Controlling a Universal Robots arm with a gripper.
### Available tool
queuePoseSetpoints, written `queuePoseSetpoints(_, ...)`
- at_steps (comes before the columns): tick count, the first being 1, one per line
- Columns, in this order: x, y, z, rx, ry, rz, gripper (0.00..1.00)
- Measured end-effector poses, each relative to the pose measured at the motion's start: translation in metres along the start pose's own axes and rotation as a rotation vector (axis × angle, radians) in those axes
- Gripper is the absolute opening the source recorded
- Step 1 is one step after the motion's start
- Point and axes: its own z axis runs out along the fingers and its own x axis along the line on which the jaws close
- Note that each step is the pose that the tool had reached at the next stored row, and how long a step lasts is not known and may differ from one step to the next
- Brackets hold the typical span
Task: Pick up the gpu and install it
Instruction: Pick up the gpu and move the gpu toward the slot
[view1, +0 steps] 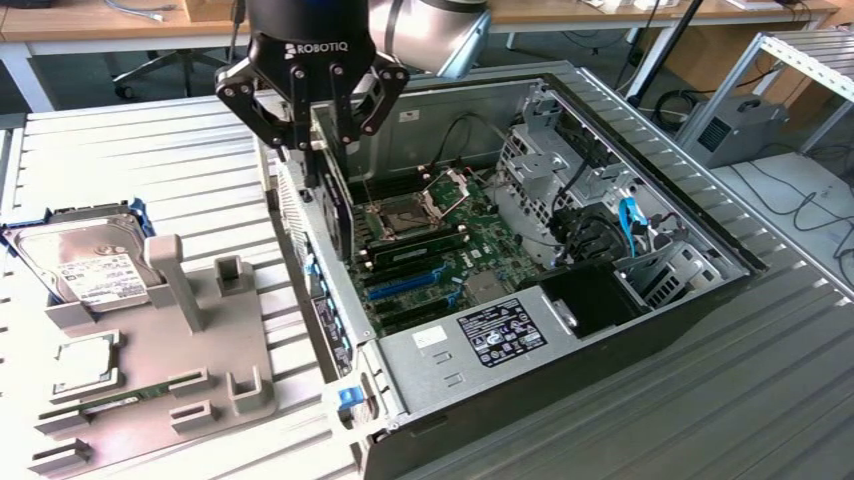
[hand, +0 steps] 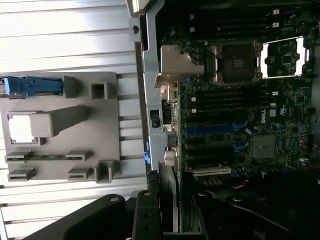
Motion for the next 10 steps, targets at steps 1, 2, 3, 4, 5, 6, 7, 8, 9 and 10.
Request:
queuePoseSetpoints(1, -0.0009, 0.0001, 0.0000, 0.0009, -0.0001, 0.000, 0.29)
queuePoseSetpoints(2, -0.0016, 0.0002, 0.0001, 0.0019, -0.0001, 0.000, 0.29)
queuePoseSetpoints(3, -0.0023, 0.0003, 0.0001, 0.0027, -0.0002, 0.000, 0.29)
queuePoseSetpoints(4, -0.0031, 0.0003, 0.0001, 0.0038, -0.0003, 0.000, 0.29)
queuePoseSetpoints(5, -0.0039, 0.0004, 0.0002, 0.0047, -0.0004, 0.000, 0.29)
queuePoseSetpoints(6, -0.0045, 0.0005, 0.0002, 0.0057, -0.0005, 0.000, 0.29)
queuePoseSetpoints(7, -0.0052, 0.0005, 0.0002, 0.0066, -0.0005, 0.000, 0.29)
queuePoseSetpoints(8, -0.0059, 0.0006, 0.0002, 0.0076, -0.0006, 0.000, 0.29)
queuePoseSetpoints(9, -0.0072, 0.0008, 0.0003, 0.0095, -0.0007, 0.000, 0.29)
queuePoseSetpoints(10, -0.0084, 0.0009, 0.0004, 0.0111, -0.0009, 0.000, 0.29)
